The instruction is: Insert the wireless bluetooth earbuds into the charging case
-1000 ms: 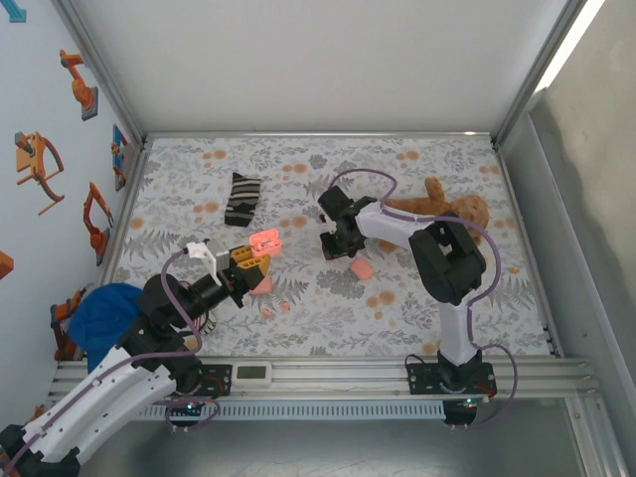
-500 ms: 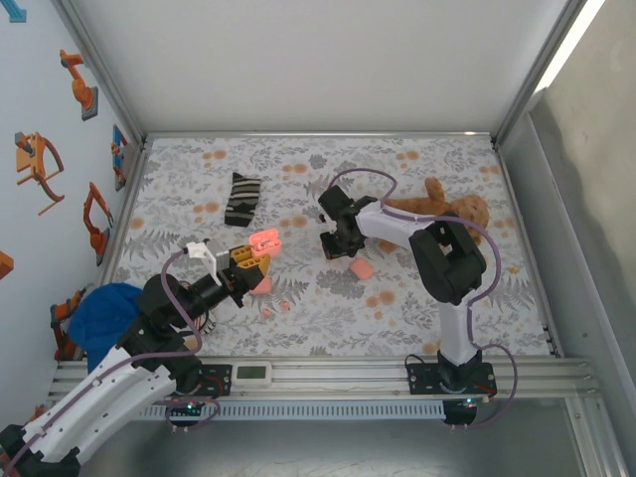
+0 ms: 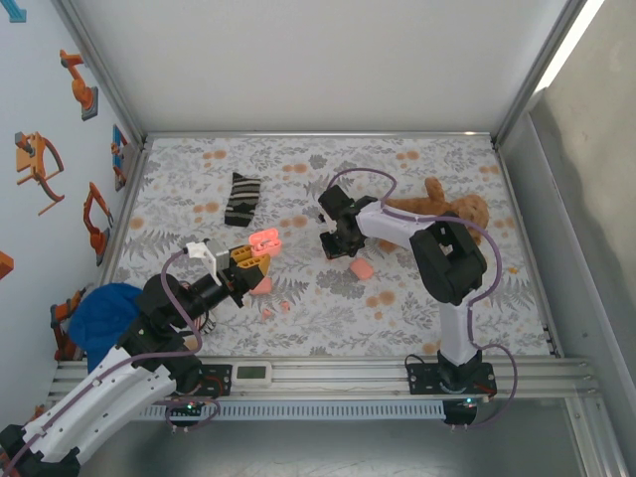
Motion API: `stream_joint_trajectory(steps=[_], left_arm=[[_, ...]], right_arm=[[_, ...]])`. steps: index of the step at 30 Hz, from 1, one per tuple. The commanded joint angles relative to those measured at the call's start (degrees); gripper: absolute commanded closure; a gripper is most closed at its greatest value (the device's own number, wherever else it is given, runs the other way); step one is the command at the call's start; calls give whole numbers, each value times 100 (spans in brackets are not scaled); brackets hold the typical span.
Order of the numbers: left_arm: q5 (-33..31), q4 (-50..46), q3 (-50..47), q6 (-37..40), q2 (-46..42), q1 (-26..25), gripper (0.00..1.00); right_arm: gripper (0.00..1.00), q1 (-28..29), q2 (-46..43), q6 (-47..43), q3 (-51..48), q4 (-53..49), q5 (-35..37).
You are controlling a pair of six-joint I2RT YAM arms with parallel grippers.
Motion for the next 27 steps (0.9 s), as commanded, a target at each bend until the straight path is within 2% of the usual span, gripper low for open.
stream_joint_trajectory(steps=[1,27], left_arm=[[-21,58,-35,64,-45,-27,100],[-23,104,-7,108,43,-22,100]], right_arm=[[86,28,-140,-91,-58,-33,-31],[88,32,-431,-159,-120,-40,7]])
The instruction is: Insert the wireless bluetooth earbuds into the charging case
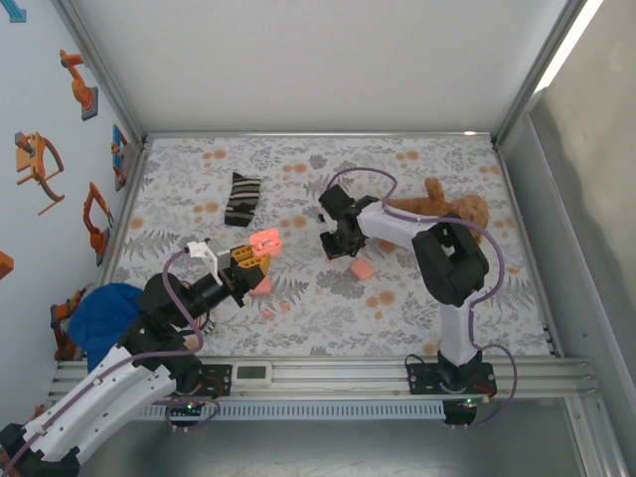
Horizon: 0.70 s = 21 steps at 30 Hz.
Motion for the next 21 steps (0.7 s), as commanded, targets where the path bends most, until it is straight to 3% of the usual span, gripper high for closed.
stream_joint_trajectory(steps=[1,21], left_arm=[[-21,100,-6,110,-9,-28,100],[-21,580,-35,-181,578,-28,100]], right_arm=[[87,31,-369,-62,-81,-37,43],[88,133,-2753,-1104,-401,105,23]])
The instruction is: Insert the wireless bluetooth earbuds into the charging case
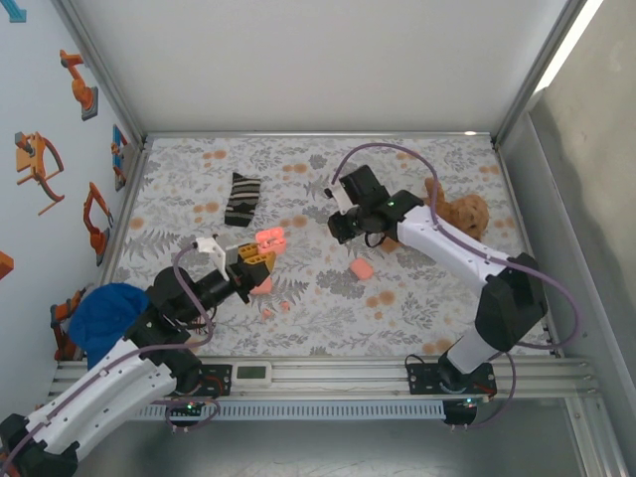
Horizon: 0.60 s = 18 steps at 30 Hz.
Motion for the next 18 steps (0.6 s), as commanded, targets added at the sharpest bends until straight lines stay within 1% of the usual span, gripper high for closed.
stream_joint_trajectory(steps=[1,9,18], left_arm=[[42,440,-26,-122,139,-23,100],[170,825,0,-345,549,-25,100],[671,1209,94,-470,888,-22,100]], right_arm=[[88,51,-455,-403,-100,131,-96],[87,152,-1334,-1020,-115,392,-556],[87,290,-2004,-1832,7,621,-1266]])
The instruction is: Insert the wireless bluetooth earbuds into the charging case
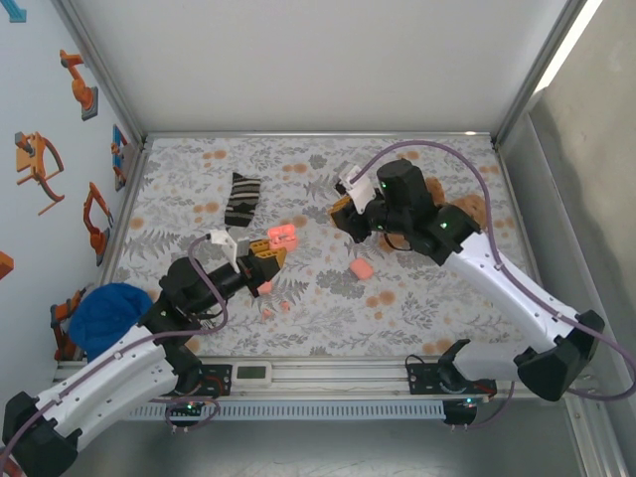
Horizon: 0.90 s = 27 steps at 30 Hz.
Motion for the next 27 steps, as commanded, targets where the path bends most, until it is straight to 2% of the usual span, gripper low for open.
stream_joint_trajectory(steps=[1,7,15,27], left_arm=[[396,449,112,-129,51,-27,100],[792,721,148,-181,148,-22,100],[1013,854,278,-281,260,-23,100],[1254,1368,325,-559,428,-24,100]], right_arm=[[87,99,-241,-548,110,199,-437],[87,341,-478,-1058,333,190,-697],[87,868,-452,-1814,690,-132,-219],[87,1153,-524,-2211,606,2,-20]])
